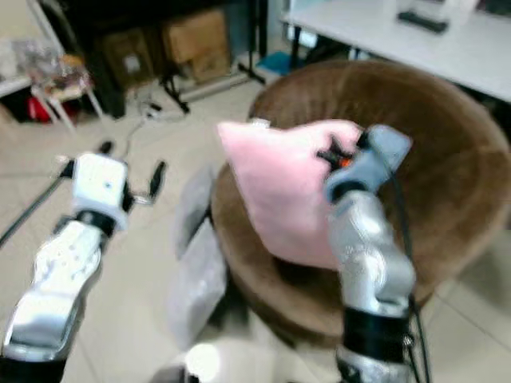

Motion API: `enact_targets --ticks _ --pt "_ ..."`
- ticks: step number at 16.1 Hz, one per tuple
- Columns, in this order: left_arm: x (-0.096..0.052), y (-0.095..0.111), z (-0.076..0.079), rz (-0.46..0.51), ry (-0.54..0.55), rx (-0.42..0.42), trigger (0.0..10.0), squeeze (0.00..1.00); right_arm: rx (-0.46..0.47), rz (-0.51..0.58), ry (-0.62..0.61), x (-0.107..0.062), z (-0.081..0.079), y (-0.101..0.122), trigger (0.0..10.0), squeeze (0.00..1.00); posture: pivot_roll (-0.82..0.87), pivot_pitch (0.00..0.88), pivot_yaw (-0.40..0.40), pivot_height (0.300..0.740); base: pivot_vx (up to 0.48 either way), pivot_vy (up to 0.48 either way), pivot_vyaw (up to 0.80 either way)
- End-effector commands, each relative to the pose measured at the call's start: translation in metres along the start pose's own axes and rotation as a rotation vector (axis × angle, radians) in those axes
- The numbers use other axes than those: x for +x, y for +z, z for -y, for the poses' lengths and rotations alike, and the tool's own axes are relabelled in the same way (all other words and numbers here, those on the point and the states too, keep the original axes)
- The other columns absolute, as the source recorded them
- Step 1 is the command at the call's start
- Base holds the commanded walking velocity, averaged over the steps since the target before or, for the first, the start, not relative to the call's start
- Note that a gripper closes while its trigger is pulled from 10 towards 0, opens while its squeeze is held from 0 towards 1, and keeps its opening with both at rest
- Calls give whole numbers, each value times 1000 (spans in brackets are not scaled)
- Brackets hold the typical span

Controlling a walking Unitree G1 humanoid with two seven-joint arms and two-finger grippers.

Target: Move the pillow to the sofa from floor

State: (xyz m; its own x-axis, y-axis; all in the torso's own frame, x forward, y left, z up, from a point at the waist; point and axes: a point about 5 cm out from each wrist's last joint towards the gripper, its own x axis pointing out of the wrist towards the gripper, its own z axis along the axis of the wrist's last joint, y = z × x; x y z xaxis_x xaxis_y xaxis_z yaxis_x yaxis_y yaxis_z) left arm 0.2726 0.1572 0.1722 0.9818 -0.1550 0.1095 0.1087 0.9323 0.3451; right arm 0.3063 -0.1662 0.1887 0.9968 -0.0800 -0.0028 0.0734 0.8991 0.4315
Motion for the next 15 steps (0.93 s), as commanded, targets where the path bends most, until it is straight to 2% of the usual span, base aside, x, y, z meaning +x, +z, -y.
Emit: enact_targets --ticks 1,5,8,9,13,15 --pt "0 -2 -6 -9 14 25 10000 0 20 105 78 -1 -20 22 10000 0 7 0 42 740 0 -337 0" --pt "-1 -2 -7 -7 13 35 10000 0 23 125 139 -3 -33 30 10000 0 10 0 43 740 0 -336 0" --pt "1 1 -8 6 23 -3 10000 0 46 141 195 -4 -44 37 10000 0 9 0 43 740 0 0 0" --pt "1 2 -9 12 26 9 10000 0 47 141 200 -4 -45 38 10000 0 10 0 40 740 0 0 0" --pt "1 4 -8 26 -3 -49 10000 0 32 111 201 -2 -44 33 10000 0 14 0 33 740 66 0 0" --pt "1 3 -8 25 -4 -49 10000 0 19 99 218 0 -47 32 10000 0 17 0 29 740 270 0 -759"
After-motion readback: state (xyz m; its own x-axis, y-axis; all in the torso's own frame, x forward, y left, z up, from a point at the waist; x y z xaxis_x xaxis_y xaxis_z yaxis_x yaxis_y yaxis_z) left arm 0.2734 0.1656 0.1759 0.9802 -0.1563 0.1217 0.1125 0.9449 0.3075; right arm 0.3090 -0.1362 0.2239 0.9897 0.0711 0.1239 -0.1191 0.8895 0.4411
